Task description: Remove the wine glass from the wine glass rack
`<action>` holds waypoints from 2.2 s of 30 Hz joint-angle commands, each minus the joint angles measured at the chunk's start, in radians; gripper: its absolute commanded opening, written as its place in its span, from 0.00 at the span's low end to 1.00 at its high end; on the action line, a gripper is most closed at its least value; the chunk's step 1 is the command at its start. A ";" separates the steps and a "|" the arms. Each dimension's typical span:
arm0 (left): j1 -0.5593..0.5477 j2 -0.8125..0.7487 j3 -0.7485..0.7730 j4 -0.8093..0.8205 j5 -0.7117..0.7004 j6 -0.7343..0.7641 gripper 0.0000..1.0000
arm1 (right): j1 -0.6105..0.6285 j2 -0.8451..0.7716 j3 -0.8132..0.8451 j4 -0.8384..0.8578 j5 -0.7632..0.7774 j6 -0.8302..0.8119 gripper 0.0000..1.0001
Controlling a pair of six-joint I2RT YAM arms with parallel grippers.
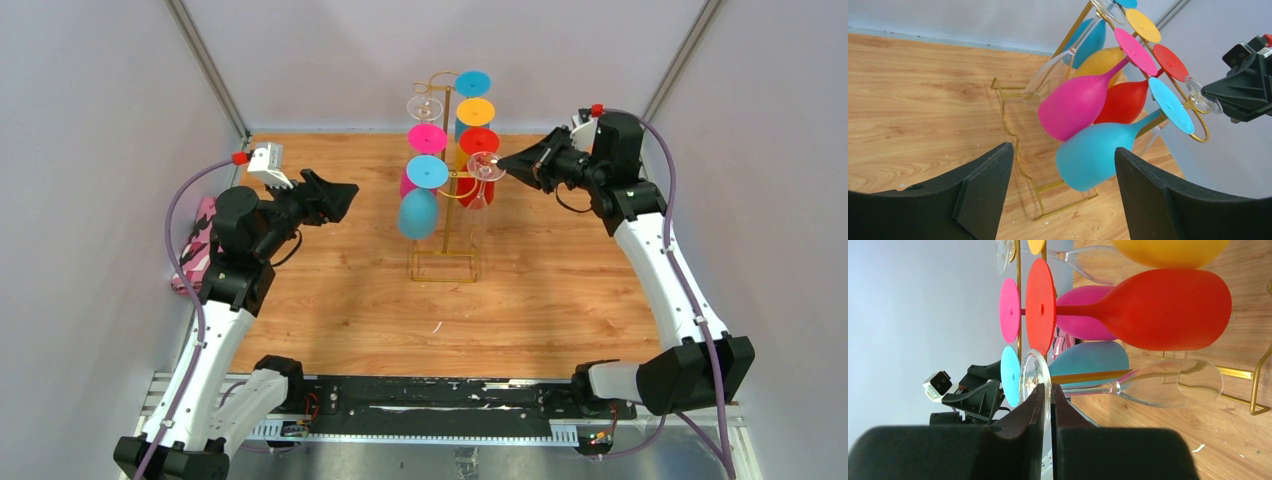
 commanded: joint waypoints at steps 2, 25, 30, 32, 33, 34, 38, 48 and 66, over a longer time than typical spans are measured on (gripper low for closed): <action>0.002 -0.008 -0.007 0.005 0.013 0.000 0.79 | 0.015 -0.017 0.028 0.000 0.061 0.005 0.00; 0.001 -0.013 -0.010 -0.006 0.017 0.000 0.79 | 0.004 -0.127 -0.016 -0.057 0.152 -0.031 0.00; 0.001 -0.013 -0.011 -0.006 0.019 0.000 0.79 | -0.047 -0.182 -0.071 -0.070 0.187 -0.046 0.00; 0.001 -0.012 -0.011 -0.008 0.014 0.000 0.79 | -0.065 -0.210 -0.076 -0.094 0.209 -0.071 0.00; 0.000 -0.012 -0.005 -0.019 -0.001 0.003 0.79 | -0.071 -0.227 -0.068 -0.118 0.233 -0.099 0.00; 0.000 -0.013 0.004 -0.039 -0.024 0.009 0.79 | -0.073 -0.243 -0.053 -0.153 0.265 -0.131 0.00; -0.001 -0.022 0.075 -0.143 -0.125 0.055 0.77 | -0.084 -0.314 0.063 -0.273 0.367 -0.258 0.00; -0.036 -0.040 0.149 0.136 0.261 -0.094 0.73 | -0.083 -0.384 0.399 -0.329 0.339 -0.424 0.00; -0.117 0.398 0.097 1.701 0.682 -0.892 0.88 | -0.082 -0.300 0.176 0.872 -0.166 0.304 0.00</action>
